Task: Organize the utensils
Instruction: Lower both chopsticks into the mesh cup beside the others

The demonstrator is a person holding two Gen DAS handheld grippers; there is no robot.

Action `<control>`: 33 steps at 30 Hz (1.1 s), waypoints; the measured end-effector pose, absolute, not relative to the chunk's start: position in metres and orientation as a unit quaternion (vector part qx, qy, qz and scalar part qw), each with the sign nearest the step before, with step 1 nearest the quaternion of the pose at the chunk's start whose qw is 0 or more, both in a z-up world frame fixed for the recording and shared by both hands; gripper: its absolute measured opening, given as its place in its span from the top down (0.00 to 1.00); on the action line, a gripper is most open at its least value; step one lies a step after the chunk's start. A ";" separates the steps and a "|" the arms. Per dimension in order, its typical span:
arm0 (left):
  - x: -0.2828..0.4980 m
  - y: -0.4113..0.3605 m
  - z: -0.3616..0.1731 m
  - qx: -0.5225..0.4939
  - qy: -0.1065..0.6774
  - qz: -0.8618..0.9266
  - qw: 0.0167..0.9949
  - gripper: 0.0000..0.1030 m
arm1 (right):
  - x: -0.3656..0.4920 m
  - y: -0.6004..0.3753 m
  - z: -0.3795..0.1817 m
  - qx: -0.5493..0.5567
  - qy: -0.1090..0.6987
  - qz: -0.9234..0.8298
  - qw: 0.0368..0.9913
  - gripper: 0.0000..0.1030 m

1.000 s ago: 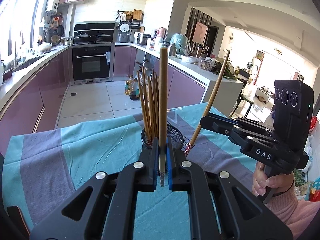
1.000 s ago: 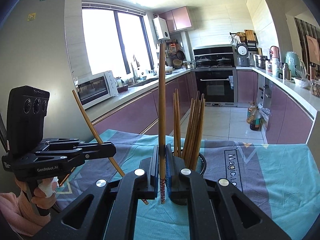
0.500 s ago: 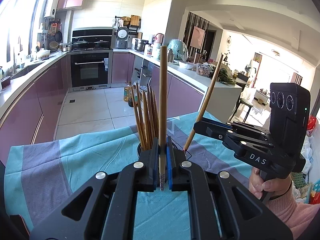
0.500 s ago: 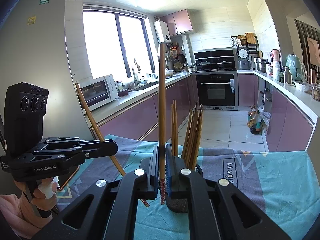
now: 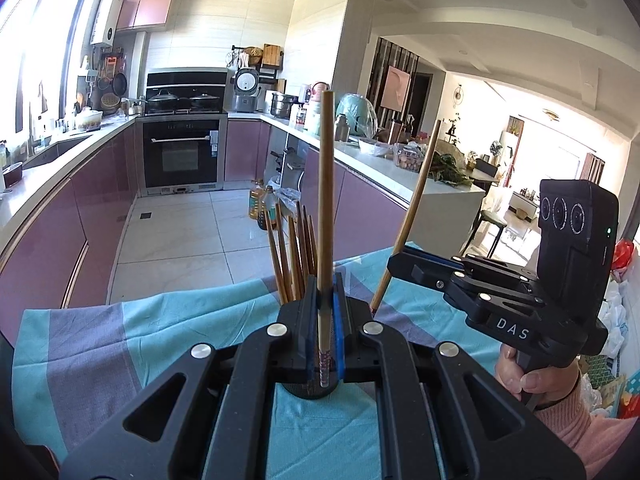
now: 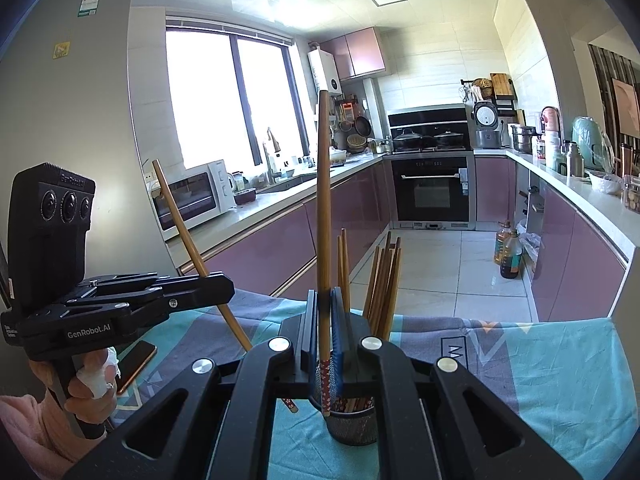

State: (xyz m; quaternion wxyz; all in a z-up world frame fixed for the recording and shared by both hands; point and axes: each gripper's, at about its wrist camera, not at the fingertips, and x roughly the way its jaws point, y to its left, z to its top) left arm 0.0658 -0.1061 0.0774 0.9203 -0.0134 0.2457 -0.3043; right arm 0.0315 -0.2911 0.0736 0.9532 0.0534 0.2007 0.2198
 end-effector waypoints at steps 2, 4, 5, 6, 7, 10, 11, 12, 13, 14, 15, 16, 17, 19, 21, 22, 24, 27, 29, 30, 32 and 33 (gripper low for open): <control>0.064 -0.106 0.081 -0.017 0.244 -0.305 0.920 0.93 | 0.033 -0.291 0.074 0.054 0.200 0.219 0.953 0.95; 0.063 -0.106 0.082 -0.019 0.242 -0.305 0.921 0.93 | 0.034 -0.290 0.074 0.054 0.201 0.218 0.953 0.95; 0.064 -0.105 0.083 -0.020 0.241 -0.305 0.921 0.93 | 0.035 -0.289 0.074 0.055 0.201 0.218 0.953 0.95; 0.064 -0.106 0.084 -0.020 0.239 -0.305 0.922 0.93 | 0.036 -0.290 0.074 0.056 0.202 0.218 0.953 0.95; 0.066 -0.108 0.085 -0.020 0.239 -0.305 0.922 0.93 | 0.036 -0.290 0.073 0.056 0.202 0.217 0.953 0.95; 0.065 -0.111 0.083 -0.019 0.236 -0.303 0.923 0.93 | 0.038 -0.290 0.071 0.057 0.205 0.216 0.953 0.95; 0.065 -0.112 0.083 -0.019 0.237 -0.303 0.923 0.93 | 0.039 -0.289 0.071 0.057 0.205 0.215 0.953 0.95; 0.066 -0.114 0.083 -0.019 0.237 -0.302 0.923 0.93 | 0.039 -0.290 0.070 0.057 0.207 0.215 0.953 0.95; 0.065 -0.115 0.082 -0.018 0.238 -0.302 0.923 0.93 | 0.040 -0.289 0.070 0.058 0.207 0.214 0.953 0.95; 0.067 -0.115 0.083 -0.018 0.239 -0.301 0.923 0.93 | 0.041 -0.289 0.070 0.058 0.208 0.214 0.953 0.95; 0.067 -0.116 0.082 -0.017 0.239 -0.301 0.923 0.93 | 0.042 -0.289 0.070 0.058 0.209 0.213 0.953 0.95; 0.065 -0.117 0.081 -0.017 0.239 -0.300 0.923 0.93 | 0.043 -0.289 0.069 0.058 0.210 0.214 0.952 0.95; 0.066 -0.117 0.082 -0.016 0.239 -0.300 0.923 0.93 | 0.044 -0.289 0.069 0.059 0.211 0.213 0.952 0.95; 0.064 -0.120 0.081 -0.012 0.239 -0.297 0.925 0.93 | 0.044 -0.288 0.069 0.059 0.212 0.212 0.952 0.95; 0.068 -0.119 0.082 -0.011 0.239 -0.296 0.925 0.93 | 0.044 -0.287 0.068 0.059 0.214 0.211 0.952 0.95; 0.070 -0.120 0.084 -0.011 0.240 -0.296 0.925 0.93 | 0.045 -0.287 0.068 0.060 0.215 0.210 0.952 0.95; 0.070 -0.121 0.083 -0.011 0.242 -0.296 0.924 0.93 | 0.047 -0.287 0.067 0.059 0.217 0.209 0.952 0.95; 0.074 -0.122 0.083 -0.009 0.244 -0.294 0.924 0.93 | 0.050 -0.287 0.066 0.060 0.220 0.207 0.951 0.95; 0.076 -0.123 0.083 -0.010 0.246 -0.294 0.923 0.93 | 0.051 -0.287 0.065 0.061 0.222 0.207 0.951 0.95; 0.076 -0.124 0.082 -0.009 0.248 -0.294 0.923 0.93 | 0.052 -0.287 0.064 0.061 0.223 0.206 0.951 0.95; 0.079 -0.124 0.082 -0.009 0.251 -0.293 0.923 0.93 | 0.053 -0.286 0.062 0.061 0.226 0.206 0.950 0.95; 0.079 -0.123 0.081 -0.009 0.253 -0.293 0.922 0.93 | 0.055 -0.286 0.061 0.061 0.228 0.205 0.950 0.95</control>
